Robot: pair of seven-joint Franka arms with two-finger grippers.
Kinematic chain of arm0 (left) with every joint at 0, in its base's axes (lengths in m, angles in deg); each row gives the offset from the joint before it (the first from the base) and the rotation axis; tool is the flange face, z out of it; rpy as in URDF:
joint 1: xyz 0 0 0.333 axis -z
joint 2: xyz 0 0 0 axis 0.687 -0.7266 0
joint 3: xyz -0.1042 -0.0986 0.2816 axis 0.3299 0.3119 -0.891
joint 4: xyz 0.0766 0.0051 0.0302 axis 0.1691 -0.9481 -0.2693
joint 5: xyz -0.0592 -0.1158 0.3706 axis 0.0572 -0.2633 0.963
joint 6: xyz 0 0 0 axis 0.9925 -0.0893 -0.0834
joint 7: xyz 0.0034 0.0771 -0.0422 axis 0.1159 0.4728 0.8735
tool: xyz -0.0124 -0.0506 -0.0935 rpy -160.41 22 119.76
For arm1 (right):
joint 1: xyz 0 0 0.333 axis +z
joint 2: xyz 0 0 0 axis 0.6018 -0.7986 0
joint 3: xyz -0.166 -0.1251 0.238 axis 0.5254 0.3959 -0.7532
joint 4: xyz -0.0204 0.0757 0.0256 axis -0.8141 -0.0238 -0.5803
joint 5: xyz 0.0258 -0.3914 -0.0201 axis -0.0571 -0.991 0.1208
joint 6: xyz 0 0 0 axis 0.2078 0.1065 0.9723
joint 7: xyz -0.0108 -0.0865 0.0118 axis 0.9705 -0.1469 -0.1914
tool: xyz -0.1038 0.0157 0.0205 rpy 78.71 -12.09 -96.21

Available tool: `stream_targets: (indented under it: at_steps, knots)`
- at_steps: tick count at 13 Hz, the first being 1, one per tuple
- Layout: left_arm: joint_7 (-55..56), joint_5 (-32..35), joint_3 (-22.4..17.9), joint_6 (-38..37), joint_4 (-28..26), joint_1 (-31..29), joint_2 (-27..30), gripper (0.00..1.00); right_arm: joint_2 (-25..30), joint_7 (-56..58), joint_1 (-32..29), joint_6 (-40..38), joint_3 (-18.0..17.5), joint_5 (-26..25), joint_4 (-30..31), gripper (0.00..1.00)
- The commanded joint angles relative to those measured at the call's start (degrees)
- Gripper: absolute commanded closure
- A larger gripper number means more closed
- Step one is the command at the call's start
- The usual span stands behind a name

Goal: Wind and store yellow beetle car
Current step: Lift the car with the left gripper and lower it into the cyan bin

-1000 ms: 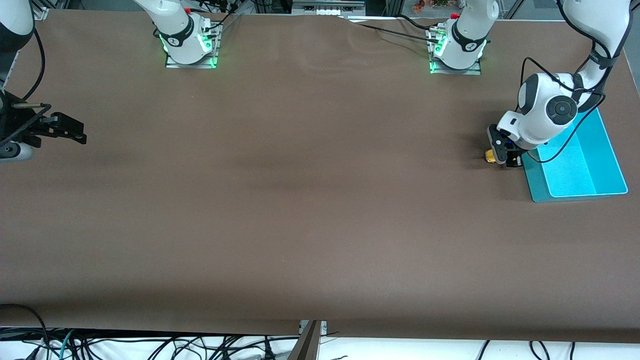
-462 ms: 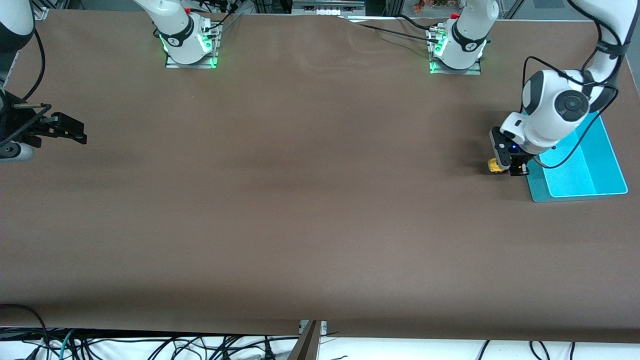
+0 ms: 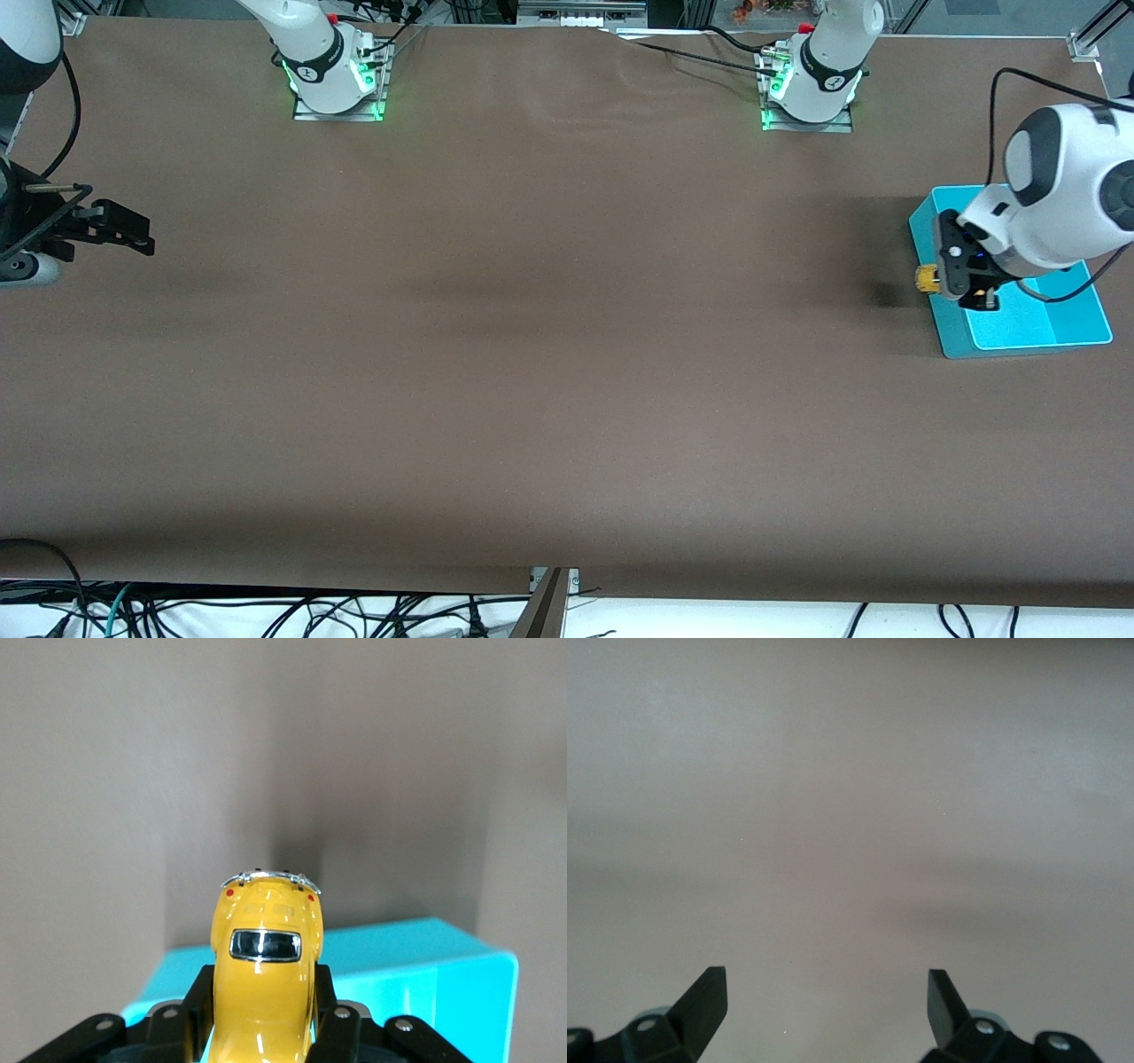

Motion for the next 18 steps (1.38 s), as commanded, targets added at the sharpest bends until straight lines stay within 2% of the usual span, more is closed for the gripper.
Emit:
stream_targets:
  at_steps: [1, 5, 9, 10, 12, 13, 14, 18]
  knots:
    - [-6.47, -1.01, -3.4, 2.53, -3.32, -3.14, -0.27, 1.0, 1.07, -1.2, -0.1, -0.16, -0.15, -0.36, 1.08, 0.0]
    - [-10.35, 2.33, -5.6, 12.18, -9.47, -9.37, -2.28, 1.0, 1.07, -0.59, 0.07, 0.46, -0.23, -1.76, 1.08, 0.0]
    - [-10.0, 3.74, -6.48, 19.75, -13.69, -11.75, -5.19, 1.0, 1.68, -0.42, 0.25, -0.33, -0.59, -1.94, 1.08, 0.0]
    - [-9.74, 3.74, -6.48, 21.68, -15.1, -12.19, -5.8, 0.96, 1.68, -0.42, 0.16, -0.68, -0.5, -1.94, 1.08, 0.0]
    - [-9.65, 3.74, -6.4, 24.94, -17.04, -12.72, -6.94, 0.4, 1.77, -0.5, 0.16, -1.91, -0.58, -2.03, 0.99, 0.0]
    - [-9.65, 3.74, -6.4, 25.39, -17.57, -12.9, -7.12, 0.05, 1.95, -0.59, 0.25, -2.79, -0.67, -2.03, 1.08, 0.0]
    - [-9.65, 3.83, -6.4, 25.31, -17.75, -13.08, -7.13, 0.0, 2.38, -0.5, 0.16, -3.14, -0.67, -1.94, 1.08, 0.0]
    - [-10.0, 3.74, -6.13, 24.43, -15.91, -12.82, -3.71, 0.0, 3.35, -0.5, 0.16, -3.24, -0.67, -1.94, 0.99, 0.0]
